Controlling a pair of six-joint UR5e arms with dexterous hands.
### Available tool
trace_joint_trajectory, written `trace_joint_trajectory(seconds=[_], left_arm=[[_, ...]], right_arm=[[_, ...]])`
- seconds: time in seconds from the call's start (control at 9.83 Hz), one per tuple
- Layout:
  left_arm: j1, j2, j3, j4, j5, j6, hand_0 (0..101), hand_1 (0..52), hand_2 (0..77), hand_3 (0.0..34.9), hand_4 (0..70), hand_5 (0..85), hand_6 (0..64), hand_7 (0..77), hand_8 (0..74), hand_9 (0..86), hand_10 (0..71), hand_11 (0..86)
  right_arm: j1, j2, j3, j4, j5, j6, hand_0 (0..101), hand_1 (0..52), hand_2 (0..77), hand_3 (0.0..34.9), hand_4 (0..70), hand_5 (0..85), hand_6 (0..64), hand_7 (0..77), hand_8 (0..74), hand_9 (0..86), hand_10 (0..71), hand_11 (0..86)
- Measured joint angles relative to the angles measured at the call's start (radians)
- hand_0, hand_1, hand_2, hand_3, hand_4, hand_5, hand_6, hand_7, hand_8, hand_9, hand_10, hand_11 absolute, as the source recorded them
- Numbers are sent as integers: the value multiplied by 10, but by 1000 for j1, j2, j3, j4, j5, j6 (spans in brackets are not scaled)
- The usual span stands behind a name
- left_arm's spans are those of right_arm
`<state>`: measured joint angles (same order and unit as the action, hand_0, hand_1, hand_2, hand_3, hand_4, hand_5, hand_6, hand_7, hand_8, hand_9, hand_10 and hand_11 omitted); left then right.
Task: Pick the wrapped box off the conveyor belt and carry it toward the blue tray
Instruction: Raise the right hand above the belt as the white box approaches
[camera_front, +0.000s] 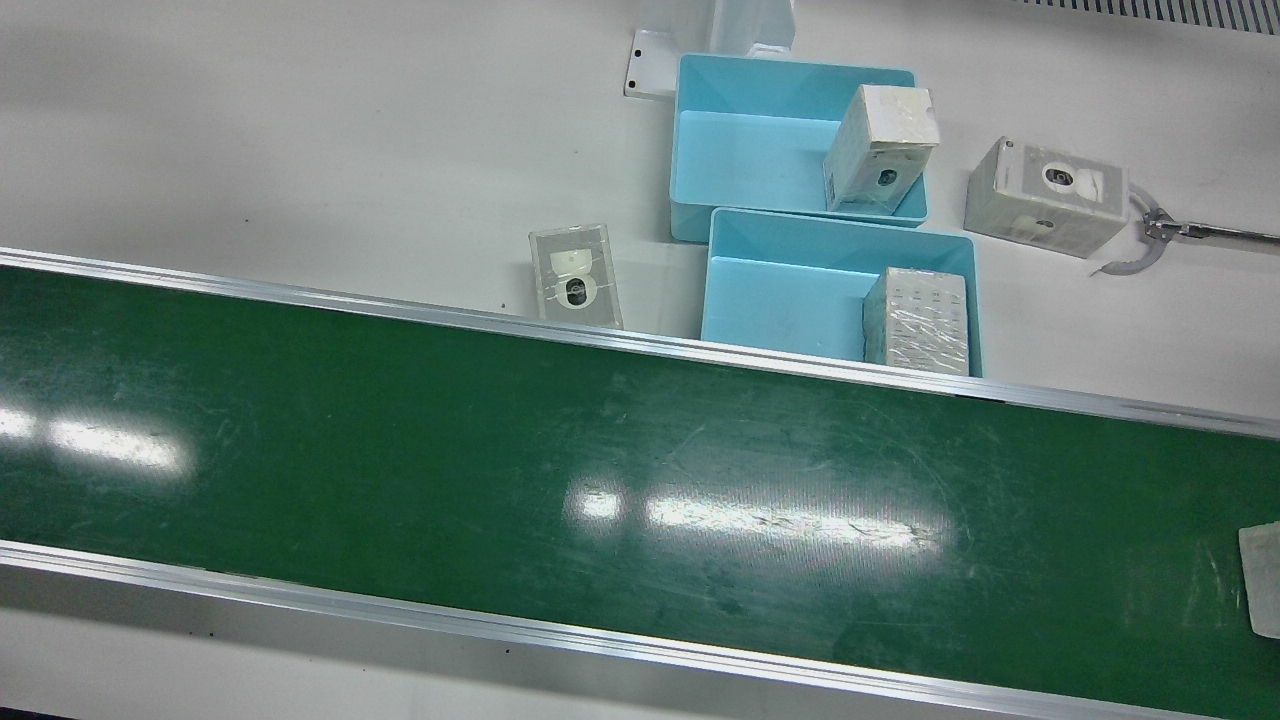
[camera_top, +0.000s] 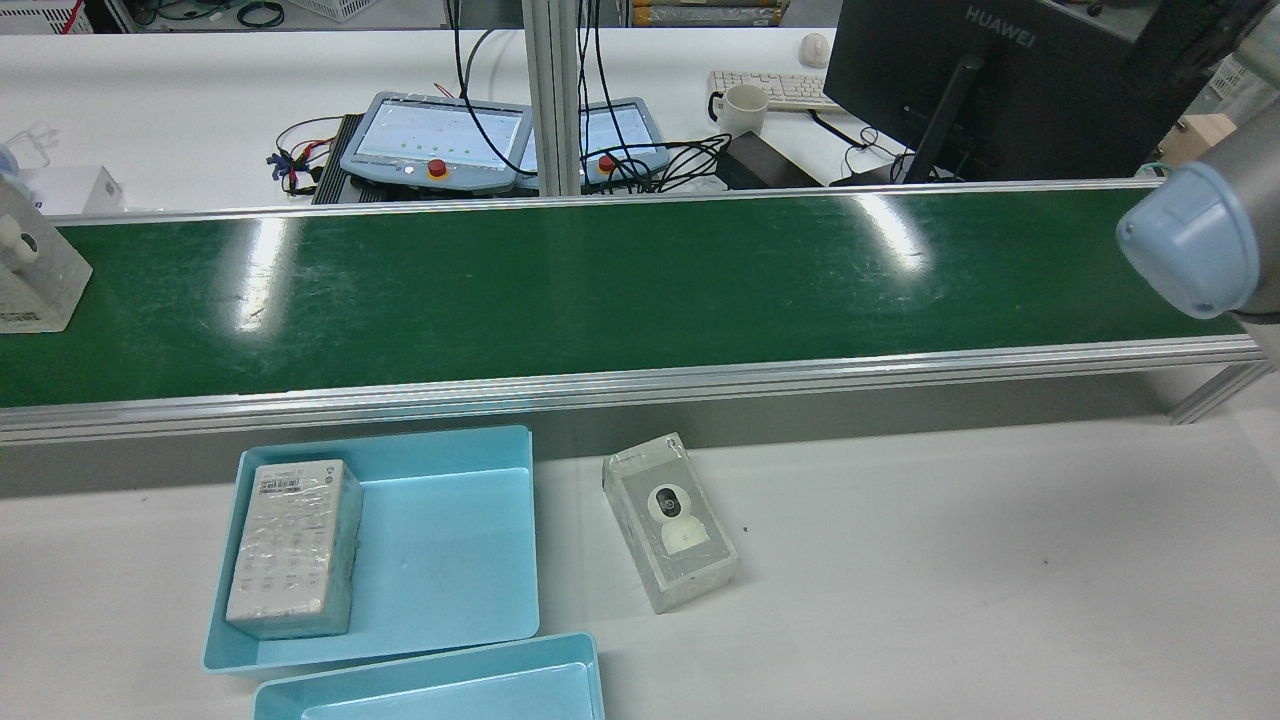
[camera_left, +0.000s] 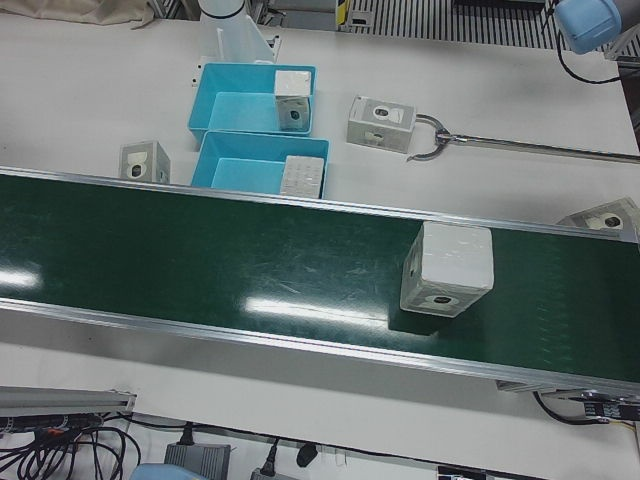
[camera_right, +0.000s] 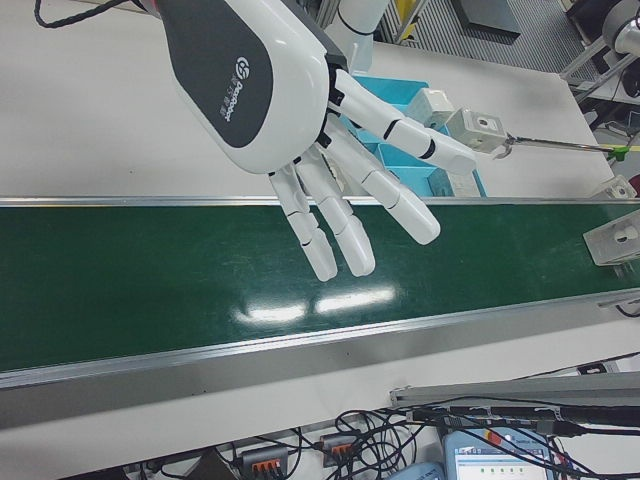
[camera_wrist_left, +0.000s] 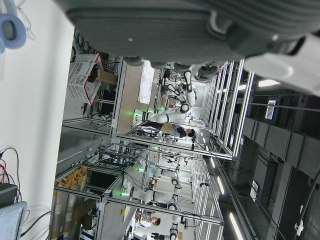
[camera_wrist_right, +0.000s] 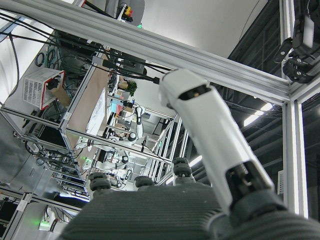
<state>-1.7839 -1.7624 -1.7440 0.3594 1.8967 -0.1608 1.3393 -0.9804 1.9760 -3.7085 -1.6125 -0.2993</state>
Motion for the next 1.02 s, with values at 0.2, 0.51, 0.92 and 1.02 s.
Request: trace_joint_trajectory(seconds=[0.2, 0.51, 0.92, 1.02], left_arm=[[0, 0, 0, 0, 0, 0, 0, 0, 5, 0, 5, 5, 5, 5, 5, 0, 5, 0], [0, 0, 0, 0, 0, 0, 0, 0, 5, 0, 5, 5, 0, 5, 5, 0, 5, 0], [0, 0, 0, 0, 0, 0, 0, 0, 11, 0, 5, 5, 5, 5, 5, 5, 0, 0], [0, 0, 0, 0, 0, 0, 0, 0, 11, 0, 5, 5, 0, 5, 0, 5, 5, 0]], right_arm=[[-4, 3, -1, 6, 0, 1, 616, 344, 409, 244, 65, 164, 0, 5, 0, 11, 16, 60], [-7, 8, -8, 7, 0, 0, 632, 365, 442, 207, 76, 164, 0, 5, 0, 11, 16, 60], [-47, 18, -13, 46, 29, -24, 625, 349, 436, 207, 71, 158, 0, 5, 0, 11, 16, 60], [-90, 25, -12, 65, 95, -41, 672, 305, 245, 231, 82, 180, 0, 5, 0, 11, 0, 22]])
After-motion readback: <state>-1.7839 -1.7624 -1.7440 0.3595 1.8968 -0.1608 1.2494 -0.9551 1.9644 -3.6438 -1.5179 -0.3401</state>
